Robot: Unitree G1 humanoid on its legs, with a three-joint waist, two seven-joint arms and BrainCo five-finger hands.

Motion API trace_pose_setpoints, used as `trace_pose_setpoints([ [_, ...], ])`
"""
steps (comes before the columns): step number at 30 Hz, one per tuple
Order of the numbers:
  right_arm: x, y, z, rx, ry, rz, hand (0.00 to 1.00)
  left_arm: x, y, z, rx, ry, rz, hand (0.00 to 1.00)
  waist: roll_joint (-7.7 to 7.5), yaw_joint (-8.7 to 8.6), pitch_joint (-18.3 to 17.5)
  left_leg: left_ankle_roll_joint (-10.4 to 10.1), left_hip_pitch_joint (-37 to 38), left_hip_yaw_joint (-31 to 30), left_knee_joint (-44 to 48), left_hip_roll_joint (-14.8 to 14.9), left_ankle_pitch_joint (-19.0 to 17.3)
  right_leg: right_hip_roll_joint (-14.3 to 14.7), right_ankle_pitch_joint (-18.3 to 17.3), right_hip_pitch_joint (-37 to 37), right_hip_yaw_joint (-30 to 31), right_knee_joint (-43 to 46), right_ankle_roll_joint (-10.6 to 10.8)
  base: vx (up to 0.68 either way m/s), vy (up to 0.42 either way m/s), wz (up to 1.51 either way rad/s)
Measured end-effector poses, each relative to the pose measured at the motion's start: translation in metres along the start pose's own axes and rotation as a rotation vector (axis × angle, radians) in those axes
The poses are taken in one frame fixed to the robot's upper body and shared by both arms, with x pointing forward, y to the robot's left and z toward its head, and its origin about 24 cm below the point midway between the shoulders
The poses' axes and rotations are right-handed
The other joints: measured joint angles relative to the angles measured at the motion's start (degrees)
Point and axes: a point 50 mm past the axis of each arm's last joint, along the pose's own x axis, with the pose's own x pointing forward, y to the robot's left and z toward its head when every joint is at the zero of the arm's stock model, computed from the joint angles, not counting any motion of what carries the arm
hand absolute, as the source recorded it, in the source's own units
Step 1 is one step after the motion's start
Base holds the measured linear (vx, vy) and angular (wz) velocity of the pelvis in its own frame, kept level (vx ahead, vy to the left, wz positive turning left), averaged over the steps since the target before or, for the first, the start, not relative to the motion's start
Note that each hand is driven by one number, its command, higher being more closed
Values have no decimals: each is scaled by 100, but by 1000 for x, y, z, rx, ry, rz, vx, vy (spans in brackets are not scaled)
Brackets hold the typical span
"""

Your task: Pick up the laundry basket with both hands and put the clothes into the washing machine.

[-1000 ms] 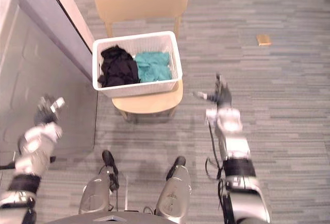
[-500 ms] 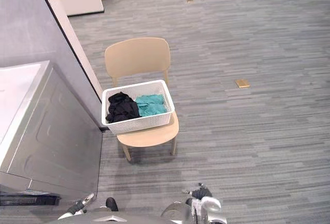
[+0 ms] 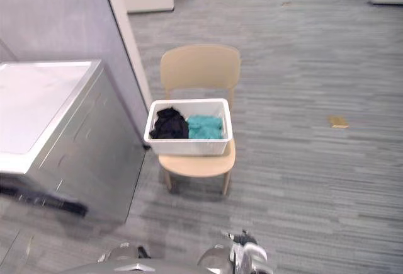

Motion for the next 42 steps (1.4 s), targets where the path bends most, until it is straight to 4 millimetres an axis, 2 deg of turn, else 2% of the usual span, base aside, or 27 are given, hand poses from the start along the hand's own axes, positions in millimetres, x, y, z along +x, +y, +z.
trace_pose_setpoints([
  [1,0,1,1,2,-3,3,0,0,-2,0,7,-1,-4,0,4,-31,1,-142,74,-39,-240,-55,-106,0,1,-30,-57,20,-2,-212,55,77],
  [2,0,2,3,10,-6,5,0,1,-15,6,37,-14,-38,0,-30,-101,19,-294,248,-88,-1129,-296,-378,-15,51,-186,-209,56,-31,-274,76,74],
  [4,1,10,8,17,-18,21,0,1,-32,26,106,-72,-87,0,-97,-91,64,-58,419,-156,-2248,-524,-534,-60,150,-404,-375,38,-69,-322,88,60],
  [5,1,18,7,30,-13,38,0,1,-39,38,148,-107,-106,0,-360,-54,219,40,451,-209,-2518,-718,-349,-205,249,-424,-401,-14,-95,-358,62,26],
  [6,0,22,5,44,-7,48,0,0,-41,44,171,-127,-114,0,-519,-32,249,113,493,-267,-2754,-878,-206,-265,385,-393,-403,-151,-55,-352,49,21],
  [10,-2,19,-9,55,24,39,0,-1,-39,48,238,-159,-115,0,-818,-19,270,330,797,-346,-3582,-1358,256,-477,659,-240,-395,-487,15,-239,85,16],
  [12,-3,23,-9,41,23,49,0,-1,-38,49,267,-167,-112,0,-870,8,293,438,924,-334,-3907,-1552,465,-572,714,-247,-335,-510,102,-186,124,3],
  [14,-4,30,-11,33,22,70,0,-1,-33,55,311,-189,-92,0,-1013,35,346,514,972,-281,-3965,-1681,622,-512,1020,-239,153,-570,471,-143,149,14],
  [15,-4,32,-13,31,28,75,0,-1,-32,59,318,-198,-87,0,-1078,13,368,579,940,-286,-3853,-1684,623,-504,1212,-243,327,-579,376,-114,135,7],
  [16,-4,39,-6,19,8,97,0,-1,-31,58,319,-198,-77,0,-986,80,346,685,762,-255,-3645,-1493,561,-301,1669,-278,761,-766,744,-49,98,-10],
  [17,-5,42,0,17,-22,103,0,-1,-32,55,311,-191,-77,0,-841,111,341,702,676,-189,-3536,-1310,544,-148,1694,-429,1160,-357,857,-83,126,-1],
  [18,-7,44,2,23,-47,112,0,-1,-27,58,314,-197,-59,0,-810,91,438,692,541,-364,-3386,-1141,534,-51,961,-801,1647,1298,814,-75,45,29],
  [20,-11,48,-15,44,-8,121,0,-1,-14,68,312,-217,-19,0,-1166,185,381,655,346,-724,-3332,-1128,609,323,256,-674,2338,2495,998,-87,-85,74],
  [21,-12,50,-20,52,12,124,0,-1,-9,71,315,-216,-3,0,-1287,239,388,652,277,-883,-3344,-1209,684,467,-132,-399,2455,2324,911,-42,-109,81],
  [22,-11,50,-23,51,27,123,0,-1,-7,71,314,-214,6,0,-1340,272,379,673,221,-997,-3355,-1298,779,455,-485,-119,2441,1791,638,-10,-97,72],
  [24,-11,55,-20,61,30,138,0,-1,2,63,314,-192,30,0,-1353,317,215,690,-149,-1161,-3451,-1490,1023,455,-888,381,2339,354,431,-8,-66,52],
  [26,-8,60,-11,52,22,151,0,-1,4,55,306,-165,38,0,-1327,368,66,664,-556,-1225,-3439,-1503,1159,514,-916,378,2218,-373,412,-126,-77,17],
  [27,-4,60,3,38,-2,151,0,0,1,50,283,-150,39,0,-1055,376,214,640,-688,-1349,-3520,-1434,1338,614,-788,377,2104,-592,398,-155,-67,27],
  [31,-3,43,-6,30,17,109,0,0,3,35,229,-111,34,0,-771,367,245,580,-759,-1537,-3409,-1374,1418,627,-866,438,1750,-343,337,-178,-30,48],
  [33,-3,40,-8,45,23,99,0,0,4,33,228,-107,39,0,-752,329,266,620,-952,-1120,-3108,-1187,1116,594,-876,455,1539,-246,329,-152,15,43],
  [34,-4,36,-14,68,40,82,0,0,7,34,226,-109,45,0,-854,283,295,675,-945,-707,-2977,-1025,1002,454,-846,477,1397,-277,297,-79,72,62],
  [35,-4,29,-18,72,49,56,0,0,5,35,218,-113,43,0,-858,279,313,777,-1028,-510,-2590,-865,932,346,-820,480,1310,-243,319,-55,147,55],
  [37,-4,19,-20,76,55,17,0,0,8,33,202,-105,50,0,-862,273,316,768,-1034,-541,-1983,-651,794,141,-770,493,1291,-206,445,-31,215,25],
  [38,-4,16,-20,79,55,10,0,0,10,31,193,-101,57,0,-843,245,306,709,-1002,-608,-1777,-503,658,53,-742,506,1280,-217,511,-2,377,36],
  [39,-4,14,-22,79,58,5,0,0,11,32,179,-102,71,0,-769,168,294,518,-995,-794,-1793,-275,354,-61,-693,521,1183,-219,680,-2,360,43],
  [40,-4,14,-22,84,58,4,0,0,9,35,181,-109,70,0,-716,137,306,277,-996,-772,-1823,-310,323,-131,-687,552,1155,-209,754,4,381,42],
  [42,-7,25,-33,131,97,23,0,0,13,47,191,-137,87,0,-1014,160,310,386,-1033,-662,-1985,-783,251,-337,-649,580,1093,-282,710,54,245,32],
])
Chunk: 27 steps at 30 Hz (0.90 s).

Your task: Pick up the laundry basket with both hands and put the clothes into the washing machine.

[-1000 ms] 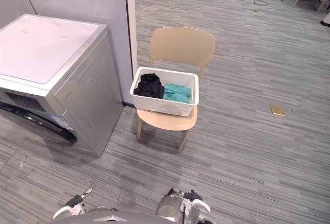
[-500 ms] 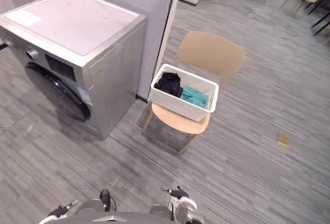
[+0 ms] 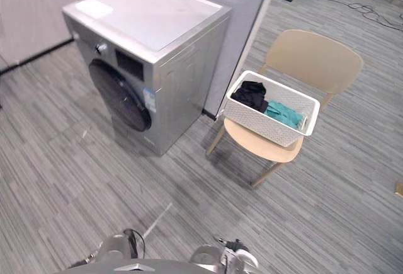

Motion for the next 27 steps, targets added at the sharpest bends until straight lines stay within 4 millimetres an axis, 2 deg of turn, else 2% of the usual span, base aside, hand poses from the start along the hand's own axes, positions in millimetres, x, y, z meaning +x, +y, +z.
trace_pose_setpoints([
  [1,0,1,-2,4,8,1,0,0,1,2,2,-5,4,0,-44,6,-25,-2,-14,32,-15,-27,-11,-16,7,24,-47,-36,0,98,167,46],
  [2,0,0,-7,25,27,-6,0,1,1,10,6,-22,4,0,-89,-14,-55,-21,-54,287,28,-49,-97,-130,220,229,-247,-319,32,77,120,50],
  [5,0,-3,-5,43,23,-21,0,1,-9,13,29,-32,-19,0,26,-16,-78,146,-60,266,63,-268,-195,-295,775,456,-531,-551,28,81,239,36],
  [6,0,-6,-3,38,16,-31,0,1,-12,12,51,-30,-26,0,80,-26,-110,208,-52,186,62,-340,-233,-367,925,451,-577,-422,33,66,187,19],
  [7,0,-7,-3,38,16,-31,0,1,-12,12,52,-30,-26,0,80,-26,-111,209,-51,183,62,-344,-234,-369,927,451,-578,-417,32,66,161,35],
  [8,1,-9,0,34,3,-36,0,0,-15,9,82,-25,-30,0,134,-21,-121,276,117,98,-61,-523,-269,-624,1029,326,-551,208,19,61,120,30],
  [9,1,-11,2,32,-5,-43,0,0,-15,8,89,-22,-28,0,145,-16,-122,290,200,61,-130,-606,-270,-744,1060,235,-538,511,-24,83,144,49],
  [10,1,-17,6,23,-23,-63,0,0,-14,4,107,-14,-27,0,176,-47,-147,356,366,-33,-287,-754,-232,-953,1211,50,-406,1111,-234,112,128,50],
  [11,0,-17,9,17,-40,-66,0,0,-14,2,128,-11,-29,0,195,-54,-186,422,507,-154,-468,-905,-164,-1131,1481,-200,-192,1724,-612,124,124,56],
  [12,0,-17,12,13,-53,-67,0,0,-15,1,140,-11,-31,0,205,-63,-182,461,578,-209,-548,-955,-137,-1197,1649,-374,-51,2046,-871,174,101,64],
  [13,0,-17,16,20,-74,-70,0,-1,-15,1,171,-13,-35,0,292,-115,-129,576,715,-361,-680,-999,-56,-1189,1682,-743,382,2764,-1223,230,70,65],
  [14,0,-10,19,33,-87,-53,0,0,-15,1,178,-9,-34,0,284,-146,-99,652,826,-486,-784,-985,14,-1001,1198,-1080,697,3466,-1164,231,49,57],
  [15,0,-6,21,23,-95,-40,0,0,-14,0,185,-6,-30,0,276,-136,-74,654,928,-502,-881,-975,50,-871,942,-1225,793,3693,-1041,207,6,35],
  [16,0,2,24,8,-101,-17,0,0,-11,-3,209,6,-21,0,274,-113,-67,648,1096,-527,-1044,-951,97,-565,520,-1451,890,3836,-839,162,-49,20],
  [17,-1,8,24,-2,-105,2,0,-1,-10,-7,219,15,-20,0,270,-130,-57,621,1224,-598,-1151,-911,120,-182,160,-1587,937,3606,-710,191,-122,27],
  [18,-1,10,25,-4,-106,9,0,-1,-9,-10,224,24,-16,0,261,-151,-45,582,1283,-659,-1213,-873,146,103,-42,-1642,946,3253,-606,158,-151,30],
  [19,-1,11,25,1,-106,13,0,-1,-10,-10,221,25,-18,0,267,-165,-18,551,1336,-683,-1256,-839,165,268,-139,-1629,893,2914,-581,137,-193,31],
  [20,-1,12,25,8,-105,24,0,-1,-12,-8,198,23,-18,0,270,-168,-17,469,1316,-741,-1277,-748,194,580,-141,-1569,780,1732,-522,83,-160,27],
  [21,-1,14,24,10,-103,30,0,-1,-9,-10,189,30,-9,0,249,-175,-27,389,1304,-770,-1293,-734,200,684,18,-1489,805,1159,-553,86,-213,35],
  [22,-1,16,21,14,-94,37,0,0,-7,-7,173,27,0,0,144,-173,-35,296,1307,-831,-1375,-767,202,724,565,-1403,922,507,-581,103,-235,34],
  [23,-1,14,21,13,-92,35,0,0,-11,-7,145,26,-5,0,207,-157,-1,158,1399,-924,-1492,-618,234,864,648,-1266,794,377,-537,134,-286,37],
  [24,0,9,25,5,-100,24,0,-1,-15,-10,128,36,-15,0,332,-156,-20,33,1398,-962,-1615,-443,283,1050,677,-1170,645,120,-588,127,-234,21],
  [26,0,5,27,-1,-104,26,0,-2,-18,-16,106,53,-18,0,451,-137,-84,-117,1404,-942,-1773,-236,389,1285,734,-1089,532,-170,-683,119,-158,7],
  [27,0,-1,9,-34,-46,18,0,0,-8,-13,168,52,-7,0,305,-163,-570,-28,1614,-676,-2225,-473,543,1379,1756,-351,675,-1933,-563,72,-74,1],
])
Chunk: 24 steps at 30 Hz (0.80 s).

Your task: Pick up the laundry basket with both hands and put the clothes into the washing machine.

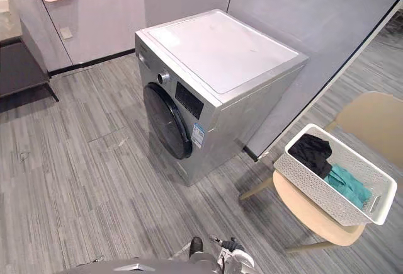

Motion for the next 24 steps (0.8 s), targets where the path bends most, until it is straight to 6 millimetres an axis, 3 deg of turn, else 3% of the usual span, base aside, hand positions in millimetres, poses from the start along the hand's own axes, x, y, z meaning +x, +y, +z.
trace_pose_setpoints([
  [5,0,-2,-2,4,6,-5,0,0,0,0,0,0,0,0,3,-17,-2,2,2,14,2,5,-7,7,-1,0,7,-1,0,0,0,-1],
  [8,-1,-14,-9,73,27,-43,0,0,-1,0,-6,0,-6,0,27,-38,-16,1,10,43,41,24,-63,24,-7,18,32,-6,-2,0,0,-3],
  [13,-8,-39,-42,216,129,-119,0,0,-3,0,-39,-1,-32,0,85,-84,-18,-49,-35,18,423,144,-330,80,-205,134,-2,75,-26,0,-5,1],
  [14,-11,-44,-50,257,155,-134,0,0,-5,0,-66,0,-42,0,203,-103,41,-104,-313,-45,1018,297,-653,137,-389,108,-26,244,-64,9,-43,20],
  [16,-15,-51,-60,303,180,-150,0,-1,-8,4,-158,-16,-46,0,237,-112,99,-253,-795,-113,2205,496,-1012,180,-705,92,-186,623,-71,0,-11,56],
  [17,-18,-55,-69,315,203,-163,0,-1,-11,10,-255,-34,-57,0,211,-113,213,-219,-1458,-105,3401,583,-847,36,-916,88,-439,939,-55,-32,49,99],
  [18,-19,-57,-70,320,204,-167,0,-1,-12,16,-322,-55,-62,0,-16,-93,333,-210,-1815,-129,4192,576,-552,-220,-1109,110,-575,1221,-24,-54,68,93],
  [20,-16,-59,-59,350,169,-171,0,-2,-11,11,-367,-36,-60,0,81,-66,362,-79,-2186,-33,4709,843,-770,-385,-1201,106,-634,1329,18,8,109,26],
  [21,-12,-58,-47,372,136,-167,0,-1,-10,5,-379,-14,-52,0,118,-63,385,-3,-2235,62,4494,1077,-852,-450,-1226,114,-618,1326,73,100,191,0],
  [22,-8,-55,-34,388,103,-156,0,-1,-6,-1,-390,6,-34,0,148,-84,394,33,-2242,40,3700,1442,-822,-568,-1244,88,-579,1339,178,122,201,-2],
  [23,-8,-55,-33,386,100,-155,0,-1,-6,-2,-396,8,-30,0,147,-81,394,15,-2237,16,3508,1501,-794,-602,-1250,70,-575,1359,206,162,330,4],
  [24,-6,-55,-26,385,84,-151,0,-2,-2,-9,-429,27,-12,0,150,-48,384,1,-2211,-163,2480,1737,-544,-775,-1361,-62,-451,1500,395,138,327,-2],
])
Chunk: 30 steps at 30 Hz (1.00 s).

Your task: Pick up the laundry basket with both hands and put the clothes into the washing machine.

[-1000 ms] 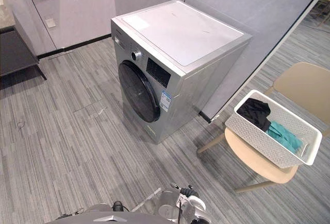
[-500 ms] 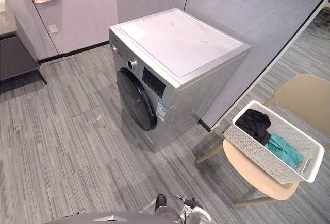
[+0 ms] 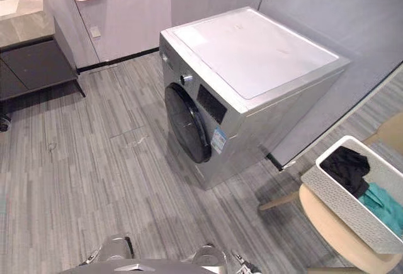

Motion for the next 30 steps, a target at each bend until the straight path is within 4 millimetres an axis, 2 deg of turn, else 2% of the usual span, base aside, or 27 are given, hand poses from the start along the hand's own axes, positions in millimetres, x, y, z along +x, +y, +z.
trace_pose_setpoints([
  [1,1,0,3,0,-4,-2,0,0,1,-2,-11,7,6,0,15,-14,-9,-42,16,-112,-282,63,65,-75,-34,-75,36,70,86,155,361,-8],
  [2,1,1,9,-3,-17,-3,0,0,2,-6,-17,19,13,0,45,-10,-24,-77,8,-242,-445,155,92,-184,-53,-129,97,115,280,215,506,-22],
  [3,3,-1,17,-17,-24,-18,0,-1,9,-16,-8,57,45,0,81,-6,-44,-206,97,-250,-271,176,28,-415,-46,-32,237,35,606,245,558,-21],
  [4,3,-3,18,-19,-27,-28,0,-2,11,-20,-4,75,56,0,122,-1,-75,-281,148,-259,-286,123,-19,-499,-6,38,295,-47,723,257,613,-18],
  [5,3,-8,20,-19,-30,-44,0,-2,13,-26,8,91,64,0,177,-27,-159,-815,240,-274,-236,3,183,-635,79,115,345,-151,822,233,557,-10],
  [6,2,-2,11,-7,-8,-33,0,-2,15,-22,17,79,67,0,-56,-15,-165,-733,171,-135,207,-252,-26,-945,118,175,521,-210,802,375,743,-21],
  [7,1,10,-11,-5,62,-3,0,-1,23,-8,82,39,81,0,-237,7,-296,-709,33,73,645,-466,-309,-1121,754,70,724,-197,524,366,717,-24],
  [8,1,13,-13,-5,68,2,0,0,23,-6,92,34,80,0,-236,12,-315,-697,25,82,693,-461,-349,-1119,834,38,737,-191,483,329,640,-58],
  [9,1,21,-16,-27,72,0,0,1,18,2,162,9,61,0,-170,146,-363,-579,97,304,780,-472,-405,-1122,1754,-164,779,-249,-60,173,426,-56],
  [10,1,20,-14,-33,67,3,0,1,13,5,186,-6,46,0,-145,146,-370,-485,173,428,711,-478,-417,-1125,1996,-261,751,-194,-347,232,472,-71],
  [11,2,27,-7,-60,45,30,0,1,5,14,235,-39,20,0,-93,127,-359,-332,368,613,512,-459,-408,-1099,1931,-584,687,475,-630,255,381,-60],
  [12,2,32,-2,-69,25,47,0,1,0,21,282,-68,4,0,-47,117,-341,-286,699,837,255,-477,-388,-967,1430,-924,533,1301,-610,268,330,-65],
  [13,1,36,0,-88,13,60,0,1,-1,24,299,-82,0,0,-11,111,-326,-258,870,940,79,-484,-370,-864,1098,-1025,374,1647,-531,233,230,-71],
  [14,0,46,6,-123,-18,95,0,1,-5,30,316,-105,-11,0,69,92,-308,-172,1158,1141,-219,-499,-306,-614,478,-1149,14,2121,-516,199,152,-63],
  [15,-1,57,14,-155,-56,131,0,1,-12,34,326,-120,-26,0,148,76,-260,-143,1386,1314,-491,-550,-251,-339,8,-1259,-360,2293,-545,175,114,-55],
  [16,-2,63,18,-170,-79,151,0,1,-16,36,331,-125,-36,0,189,76,-230,-157,1487,1399,-599,-587,-222,-186,-182,-1310,-543,2253,-533,194,55,-56],
  [17,-5,77,26,-197,-120,197,0,0,-22,36,338,-131,-52,0,250,78,-163,-202,1650,1591,-783,-646,-181,127,-369,-1381,-808,1867,-562,237,-19,-62],
  [18,-9,92,30,-220,-148,252,0,0,-26,37,337,-134,-58,0,158,91,-108,-235,1795,1781,-888,-784,-155,407,-109,-1315,-973,993,-792,265,-46,-62],
  [19,-10,96,35,-232,-168,271,0,0,-30,36,334,-131,-68,0,201,78,-33,-231,1902,1791,-952,-812,-147,464,-125,-1174,-1046,844,-978,223,-38,-59],
  [20,-13,107,46,-238,-215,310,0,-1,-40,24,337,-99,-99,0,409,54,64,-232,1893,1777,-924,-781,-5,581,95,-1107,-967,636,-1110,168,-44,-41],
  [21,-18,118,54,-226,-250,354,0,-2,-48,15,341,-81,-120,0,323,38,147,-333,1817,1755,-1020,-874,-59,548,100,-1017,-853,465,-1101,119,-39,-36],
  [22,-19,121,54,-233,-255,364,0,-2,-50,11,342,-70,-125,0,335,44,143,-332,1864,1728,-1237,-926,-13,549,110,-960,-823,414,-1085,99,-56,-14],
  [24,-23,124,62,-239,-301,385,0,-2,-51,11,356,-77,-127,0,347,90,134,-253,1870,1609,-1671,-920,700,689,89,-637,-841,249,-1034,49,-31,-7],
  [25,-24,126,64,-246,-319,395,0,-2,-50,12,355,-81,-122,0,364,94,92,-261,1915,1620,-1629,-910,682,694,56,-573,-835,208,-982,35,-18,5],
  [27,-31,133,72,-248,-376,431,0,-2,-50,17,352,-96,-123,0,205,87,77,-290,1832,1573,-1542,-904,652,682,-8,-554,-865,179,-893,1,22,29],
  [29,-32,133,73,-249,-387,435,0,-3,-52,22,348,-113,-135,0,112,107,80,-254,1506,1426,-875,-817,540,600,-97,-496,-991,120,-815,-28,23,41],
  [30,-32,132,73,-259,-388,433,0,-3,-54,26,345,-129,-148,0,79,166,102,-236,1228,1332,-127,-717,527,548,-123,-331,-1019,37,-810,-36,-23,23],
])
